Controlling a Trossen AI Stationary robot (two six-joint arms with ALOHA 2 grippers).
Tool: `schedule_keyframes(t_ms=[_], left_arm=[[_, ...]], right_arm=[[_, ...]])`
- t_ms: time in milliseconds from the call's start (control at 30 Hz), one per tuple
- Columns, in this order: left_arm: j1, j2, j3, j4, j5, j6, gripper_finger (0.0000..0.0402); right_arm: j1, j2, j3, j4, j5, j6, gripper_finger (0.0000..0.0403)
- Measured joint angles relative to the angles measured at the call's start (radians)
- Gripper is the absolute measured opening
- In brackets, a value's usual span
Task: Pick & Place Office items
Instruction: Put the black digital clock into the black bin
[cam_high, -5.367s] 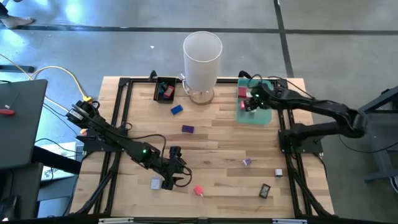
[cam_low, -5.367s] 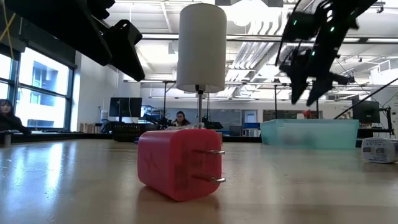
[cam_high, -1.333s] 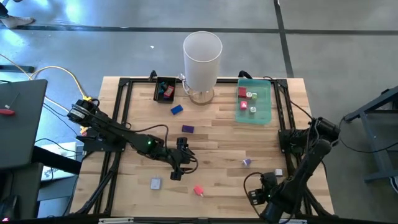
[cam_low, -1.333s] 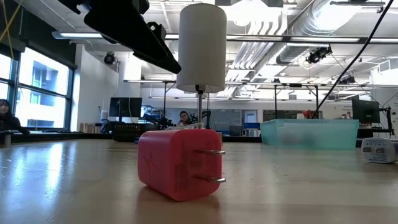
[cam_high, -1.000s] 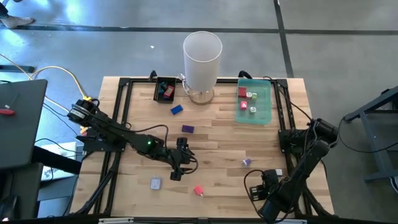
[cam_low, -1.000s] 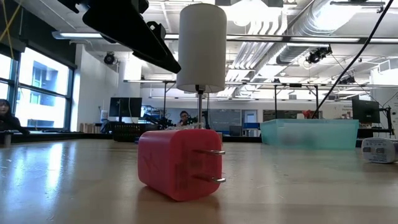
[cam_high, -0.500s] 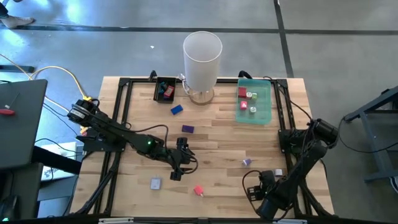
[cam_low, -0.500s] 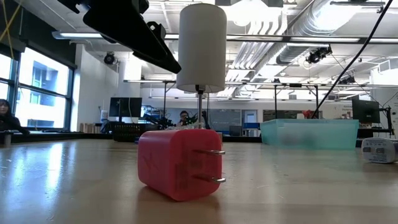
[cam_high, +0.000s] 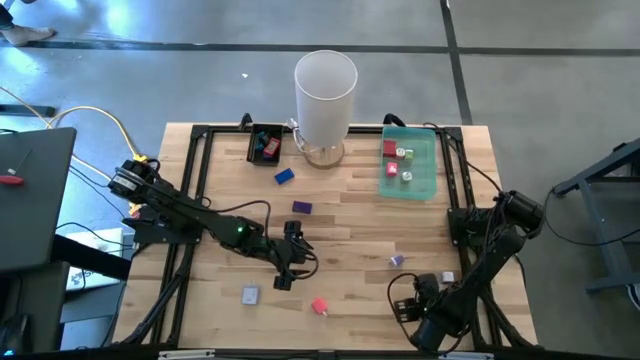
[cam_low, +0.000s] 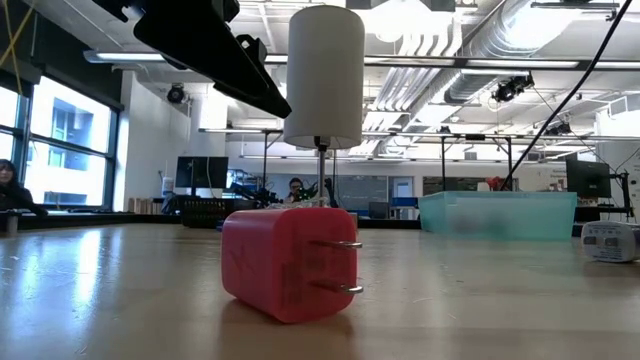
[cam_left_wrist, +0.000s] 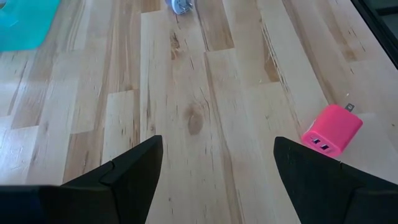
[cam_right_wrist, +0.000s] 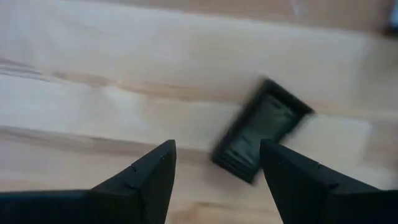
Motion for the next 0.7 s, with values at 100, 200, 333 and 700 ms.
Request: schedule_keyframes(t_ms=[100,200,333,700], left_arm=[[0.0,0.0,0.0,0.0,0.0,0.0,0.0299],[0.0,0.0,0.0,0.0,0.0,-0.001,0.0299],[0.0,0.0,0.0,0.0,0.0,-0.004,0.0299],[0.0,0.0,0.0,0.001,0.0,-0.003,0.0299]], right_arm=[[0.001,0.0,0.0,0.017,0.035,-0.019,0.0222],[0.001,0.0,0.0,0.035,0.033,-0.039,0.0222],[0.001,-0.001,0.0,0.068,0.062,-0.085,0.0222],[0.005,-0.001,0.0,0.035,0.028,-0.326,0.0222]])
